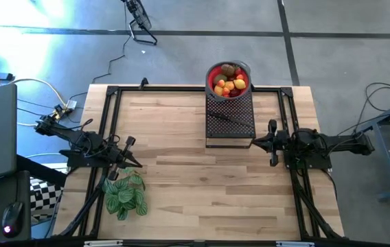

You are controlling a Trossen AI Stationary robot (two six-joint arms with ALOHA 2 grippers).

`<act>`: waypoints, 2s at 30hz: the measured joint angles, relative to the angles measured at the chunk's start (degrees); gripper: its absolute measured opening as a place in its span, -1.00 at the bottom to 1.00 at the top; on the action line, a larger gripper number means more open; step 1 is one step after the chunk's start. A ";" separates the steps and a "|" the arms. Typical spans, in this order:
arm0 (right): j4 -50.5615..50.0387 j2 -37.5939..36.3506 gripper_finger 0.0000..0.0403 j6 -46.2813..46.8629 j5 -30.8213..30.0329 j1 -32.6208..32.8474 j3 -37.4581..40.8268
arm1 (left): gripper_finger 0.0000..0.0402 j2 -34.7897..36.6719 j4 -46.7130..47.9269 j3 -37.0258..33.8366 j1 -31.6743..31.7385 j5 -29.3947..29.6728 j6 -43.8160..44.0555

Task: Pick & Place Fruit
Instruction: Return to Home Position

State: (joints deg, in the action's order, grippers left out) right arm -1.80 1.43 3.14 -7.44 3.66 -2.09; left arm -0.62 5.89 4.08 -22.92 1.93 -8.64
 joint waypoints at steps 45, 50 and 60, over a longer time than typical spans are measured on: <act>-0.07 0.02 -0.98 0.07 -0.02 -0.02 0.00 | -1.00 -1.38 0.19 -0.05 0.02 -0.02 -0.02; -0.07 0.02 -0.98 0.04 -0.02 0.00 0.00 | -1.00 -1.38 0.17 -0.07 0.02 -0.02 0.00; -0.07 0.02 -0.98 0.04 -0.02 0.00 0.01 | -1.00 -1.38 0.17 -0.09 0.02 -0.01 -0.01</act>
State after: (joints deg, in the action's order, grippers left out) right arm -1.87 1.45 3.18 -7.46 3.66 -2.08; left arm -2.00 6.07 3.99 -22.90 1.92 -8.65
